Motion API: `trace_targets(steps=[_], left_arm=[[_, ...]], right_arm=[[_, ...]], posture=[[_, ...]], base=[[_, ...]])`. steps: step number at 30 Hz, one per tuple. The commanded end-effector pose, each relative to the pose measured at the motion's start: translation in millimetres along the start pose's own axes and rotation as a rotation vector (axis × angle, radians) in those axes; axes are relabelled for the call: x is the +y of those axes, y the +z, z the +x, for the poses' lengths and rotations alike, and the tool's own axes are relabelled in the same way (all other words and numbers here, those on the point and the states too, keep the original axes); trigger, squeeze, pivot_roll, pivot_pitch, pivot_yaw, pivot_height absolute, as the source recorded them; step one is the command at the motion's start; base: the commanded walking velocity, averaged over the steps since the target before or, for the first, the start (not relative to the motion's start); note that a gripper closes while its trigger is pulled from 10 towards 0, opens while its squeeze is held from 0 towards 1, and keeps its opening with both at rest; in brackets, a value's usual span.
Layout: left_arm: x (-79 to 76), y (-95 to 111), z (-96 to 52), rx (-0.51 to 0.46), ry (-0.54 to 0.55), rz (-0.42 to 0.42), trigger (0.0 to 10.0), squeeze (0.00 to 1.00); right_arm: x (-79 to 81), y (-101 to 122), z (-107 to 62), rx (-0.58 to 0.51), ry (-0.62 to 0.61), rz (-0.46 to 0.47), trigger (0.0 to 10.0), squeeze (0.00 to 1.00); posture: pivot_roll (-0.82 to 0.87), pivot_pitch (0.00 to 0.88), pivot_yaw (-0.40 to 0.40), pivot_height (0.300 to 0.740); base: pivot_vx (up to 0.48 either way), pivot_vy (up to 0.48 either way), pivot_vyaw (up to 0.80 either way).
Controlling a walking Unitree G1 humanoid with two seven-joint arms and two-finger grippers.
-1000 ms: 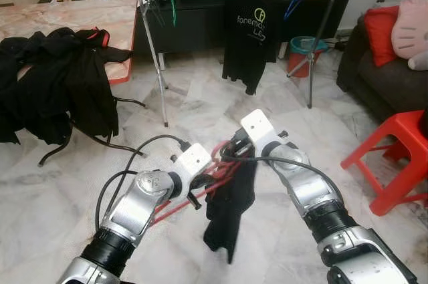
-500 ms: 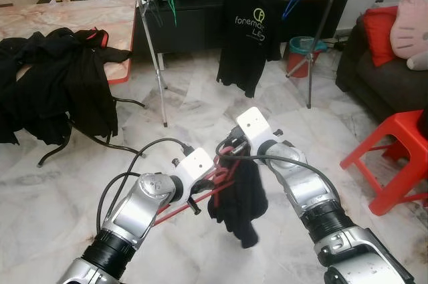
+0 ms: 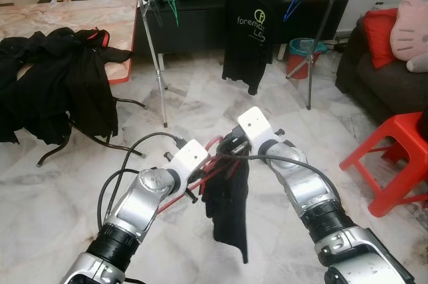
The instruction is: Hang hanger
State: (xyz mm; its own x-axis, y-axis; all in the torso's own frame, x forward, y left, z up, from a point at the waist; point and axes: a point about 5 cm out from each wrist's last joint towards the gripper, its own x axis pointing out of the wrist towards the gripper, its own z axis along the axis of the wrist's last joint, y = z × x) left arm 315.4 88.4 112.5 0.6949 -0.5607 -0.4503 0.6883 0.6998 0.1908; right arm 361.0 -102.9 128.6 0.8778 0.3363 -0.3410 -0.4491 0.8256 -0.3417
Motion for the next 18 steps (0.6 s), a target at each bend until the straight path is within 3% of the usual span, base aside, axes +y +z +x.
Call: trace_targets(steps=[1,7,14,16,18], left_arm=[[-5.1,13,-3.1,-0.082,-0.056,-0.011,10.0,0.00],[-23.8,15,-5.0,-0.129,-0.200,-0.022,10.0,0.00],[-13.0,6,-1.1,-0.039,-0.100,0.018,10.0,0.00],[-0.8,-1,-1.1,0.030,-0.009,0.042,10.0,0.00],[2.2,-2,-1.2,0.032,0.013,0.034,10.0,0.00]], right_arm=[[-0.2,12,-1.1,-0.045,0.002,-0.007,10.0,0.00],[1.9,15,-0.7,-0.059,0.015,-0.009,10.0,0.00],[2.3,18,-1.0,-0.064,0.015,0.002,10.0,0.00],[2.7,18,-0.9,-0.062,0.014,0.001,10.0,0.00],[3.2,18,-0.9,-0.063,0.015,0.001,10.0,0.00]], posture=[[-0.13,0.000,-0.040,0.732],[-0.13,0.000,-0.040,0.732],[-0.13,0.000,-0.040,0.732],[-0.13,0.000,-0.041,0.732],[-0.13,0.000,-0.041,0.732]], base=[[0.000,0.000,0.00],[0.000,0.000,0.00],[0.000,0.000,0.00],[0.000,0.000,0.00],[0.000,0.000,0.00]])
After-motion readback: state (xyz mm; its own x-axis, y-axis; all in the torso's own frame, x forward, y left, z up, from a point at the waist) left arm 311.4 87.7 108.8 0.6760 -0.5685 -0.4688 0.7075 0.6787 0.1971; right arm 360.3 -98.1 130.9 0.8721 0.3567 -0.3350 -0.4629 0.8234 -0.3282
